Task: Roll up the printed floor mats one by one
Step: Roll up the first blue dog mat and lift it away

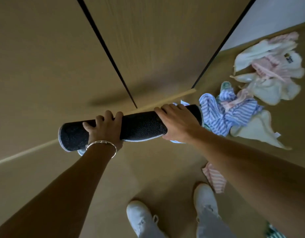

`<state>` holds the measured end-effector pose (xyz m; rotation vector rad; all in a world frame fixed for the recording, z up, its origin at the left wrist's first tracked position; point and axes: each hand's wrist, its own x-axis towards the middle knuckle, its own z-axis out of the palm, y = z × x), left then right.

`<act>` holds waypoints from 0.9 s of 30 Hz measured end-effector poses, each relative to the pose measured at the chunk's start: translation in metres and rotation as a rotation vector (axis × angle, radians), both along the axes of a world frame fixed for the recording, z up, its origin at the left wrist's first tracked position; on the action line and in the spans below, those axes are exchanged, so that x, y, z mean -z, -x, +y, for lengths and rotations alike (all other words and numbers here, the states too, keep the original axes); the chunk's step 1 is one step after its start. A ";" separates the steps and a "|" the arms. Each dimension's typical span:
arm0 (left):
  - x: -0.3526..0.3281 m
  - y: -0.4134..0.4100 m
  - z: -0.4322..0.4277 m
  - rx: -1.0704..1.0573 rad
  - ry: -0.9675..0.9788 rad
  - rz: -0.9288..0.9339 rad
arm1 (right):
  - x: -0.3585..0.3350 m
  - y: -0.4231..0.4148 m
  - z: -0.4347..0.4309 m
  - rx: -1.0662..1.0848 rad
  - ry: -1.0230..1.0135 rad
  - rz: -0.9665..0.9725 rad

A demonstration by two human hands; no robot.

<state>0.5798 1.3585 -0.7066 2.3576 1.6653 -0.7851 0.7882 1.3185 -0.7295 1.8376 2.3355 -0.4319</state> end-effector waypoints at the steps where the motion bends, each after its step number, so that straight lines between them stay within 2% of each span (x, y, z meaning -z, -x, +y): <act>1: 0.028 0.000 0.000 -0.023 0.006 -0.013 | 0.029 -0.001 0.001 -0.010 -0.017 0.002; 6: 0.153 0.005 -0.004 -0.063 -0.039 0.002 | 0.158 0.000 0.010 -0.039 -0.141 0.022; 12: 0.239 0.028 0.009 -0.072 -0.145 0.054 | 0.246 0.022 0.037 -0.092 -0.211 0.038; 15: 0.263 0.047 0.021 -0.076 -0.127 0.050 | 0.271 0.035 0.050 -0.131 -0.186 0.056; 20: 0.283 0.053 0.029 0.013 -0.168 0.096 | 0.295 0.031 0.056 -0.163 -0.285 0.086; 25: 0.282 0.022 0.042 0.210 -0.158 0.022 | 0.293 -0.014 0.058 -0.174 -0.327 0.069; 27: 0.283 -0.003 0.046 0.311 -0.220 -0.024 | 0.291 -0.046 0.059 -0.147 -0.346 0.037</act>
